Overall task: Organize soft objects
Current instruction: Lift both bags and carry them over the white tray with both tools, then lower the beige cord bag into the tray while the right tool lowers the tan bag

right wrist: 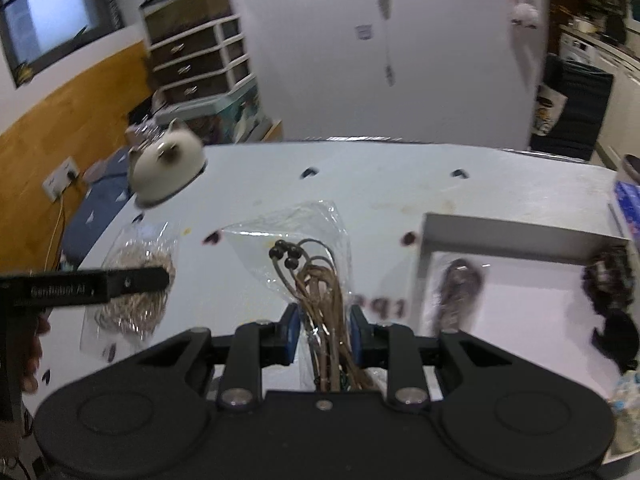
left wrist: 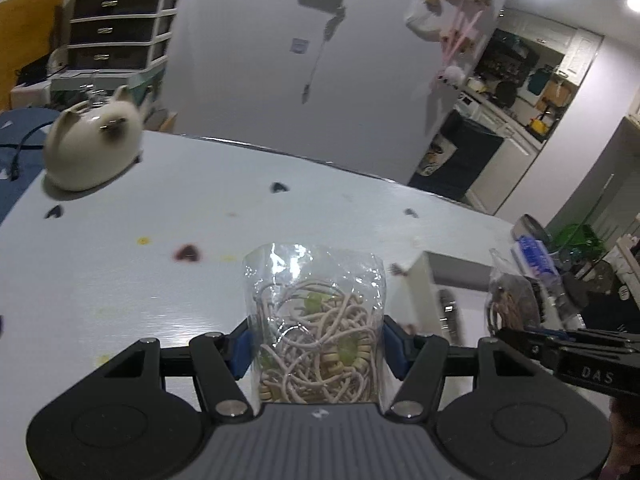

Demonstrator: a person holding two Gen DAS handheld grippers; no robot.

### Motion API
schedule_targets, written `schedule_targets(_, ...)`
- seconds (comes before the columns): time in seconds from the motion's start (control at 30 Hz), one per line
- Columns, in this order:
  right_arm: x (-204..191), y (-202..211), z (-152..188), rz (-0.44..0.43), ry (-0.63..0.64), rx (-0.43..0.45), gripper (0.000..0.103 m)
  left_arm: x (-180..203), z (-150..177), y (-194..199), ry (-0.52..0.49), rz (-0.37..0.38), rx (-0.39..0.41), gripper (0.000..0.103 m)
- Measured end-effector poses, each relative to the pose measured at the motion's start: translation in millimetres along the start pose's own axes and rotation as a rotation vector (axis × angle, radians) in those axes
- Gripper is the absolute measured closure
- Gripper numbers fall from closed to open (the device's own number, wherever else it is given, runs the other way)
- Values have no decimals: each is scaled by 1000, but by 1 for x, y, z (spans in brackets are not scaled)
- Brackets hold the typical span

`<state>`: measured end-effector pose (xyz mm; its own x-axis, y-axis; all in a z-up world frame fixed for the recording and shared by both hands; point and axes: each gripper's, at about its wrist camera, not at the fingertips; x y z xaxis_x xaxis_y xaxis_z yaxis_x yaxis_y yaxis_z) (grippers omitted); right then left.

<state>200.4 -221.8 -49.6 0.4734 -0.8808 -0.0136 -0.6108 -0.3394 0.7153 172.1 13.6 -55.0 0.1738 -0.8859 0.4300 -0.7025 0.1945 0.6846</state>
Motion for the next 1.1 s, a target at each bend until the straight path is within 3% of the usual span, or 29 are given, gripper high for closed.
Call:
schedule_targets(0.37, 88, 21, 17, 66, -88, -8, 76, 90, 19, -32, -34, 63, -18, 40)
schedule_targets(0.8, 190, 30, 44, 138, -196, -27, 76, 181, 41, -97, -67, 102, -109, 40)
schedule_targets(1.1, 231, 11, 52, 147, -226, -76, 76, 208, 54, -155, -54, 114, -210, 40)
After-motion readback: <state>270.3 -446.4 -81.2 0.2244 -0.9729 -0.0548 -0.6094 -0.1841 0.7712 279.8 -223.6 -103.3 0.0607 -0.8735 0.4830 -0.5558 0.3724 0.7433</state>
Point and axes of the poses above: each gripper's, at about its wrist camera, not at the fingertips, and y roughly against the way its jaws point, x to its right, z to its underside, and after that the axes turned 12 degrees about y, right-handed
